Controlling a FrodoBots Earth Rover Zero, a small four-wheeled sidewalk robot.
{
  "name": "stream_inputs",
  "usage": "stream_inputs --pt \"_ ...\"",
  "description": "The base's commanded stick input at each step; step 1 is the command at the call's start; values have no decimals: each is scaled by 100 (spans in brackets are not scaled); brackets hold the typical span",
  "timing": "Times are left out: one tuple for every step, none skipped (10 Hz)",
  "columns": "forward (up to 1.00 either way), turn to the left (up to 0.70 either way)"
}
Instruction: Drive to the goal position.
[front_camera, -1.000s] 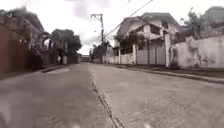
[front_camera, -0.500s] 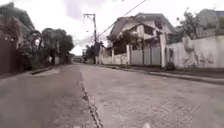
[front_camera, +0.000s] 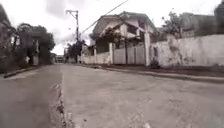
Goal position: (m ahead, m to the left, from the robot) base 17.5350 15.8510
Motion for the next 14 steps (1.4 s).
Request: stream_inputs --pt "70 0" --pt "70 0" --pt "70 0" --pt "70 0" --pt "70 0" --pt "70 0" --pt "70 0" --pt "70 0" --pt "70 16" --pt "70 35" --pt "70 13" --pt "70 0" --pt "70 0" --pt "70 0"
